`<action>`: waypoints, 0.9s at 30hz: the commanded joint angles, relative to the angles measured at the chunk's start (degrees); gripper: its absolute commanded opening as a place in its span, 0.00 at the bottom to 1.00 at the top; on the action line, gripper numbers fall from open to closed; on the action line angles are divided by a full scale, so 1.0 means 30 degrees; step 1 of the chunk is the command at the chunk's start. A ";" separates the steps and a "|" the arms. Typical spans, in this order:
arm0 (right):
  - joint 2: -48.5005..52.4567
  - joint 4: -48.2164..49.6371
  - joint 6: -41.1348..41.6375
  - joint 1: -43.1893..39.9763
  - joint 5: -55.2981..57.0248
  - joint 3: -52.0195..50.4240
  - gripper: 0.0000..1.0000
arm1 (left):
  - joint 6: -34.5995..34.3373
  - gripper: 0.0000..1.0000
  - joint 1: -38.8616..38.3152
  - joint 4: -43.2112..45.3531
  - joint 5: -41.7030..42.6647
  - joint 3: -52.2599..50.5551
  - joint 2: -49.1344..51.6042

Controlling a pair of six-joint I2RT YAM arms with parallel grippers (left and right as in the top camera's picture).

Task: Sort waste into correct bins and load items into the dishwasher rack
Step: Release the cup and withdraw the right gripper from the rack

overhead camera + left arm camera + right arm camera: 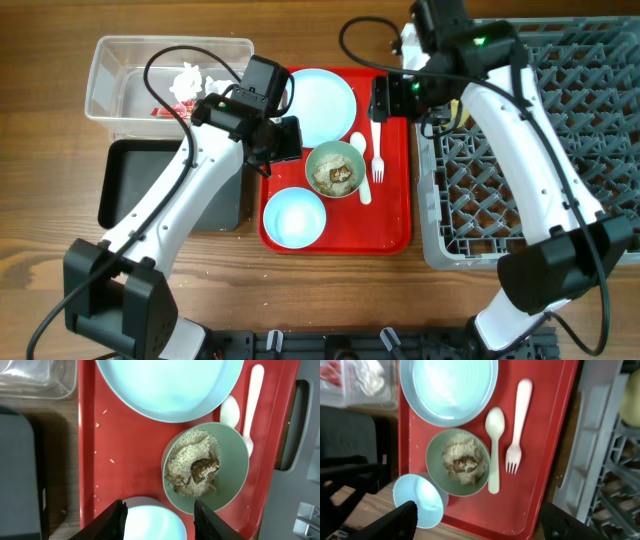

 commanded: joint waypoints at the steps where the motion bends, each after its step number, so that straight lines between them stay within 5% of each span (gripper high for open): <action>1: 0.0226 0.0182 0.0510 0.0211 0.0568 -0.0729 0.80 | -0.0816 0.44 0.0393 -0.0189 -0.0328 0.0029 -0.1122; 15: 0.0211 0.2900 0.0525 0.0721 -0.0372 -0.4801 0.77 | -0.0984 0.45 0.0801 -0.0350 -0.0328 0.0022 -0.2361; 27: -0.0306 0.5559 0.1341 0.0255 -0.0794 -0.6237 0.76 | -0.2178 0.34 0.1377 -0.0823 0.0102 -0.0015 -0.2361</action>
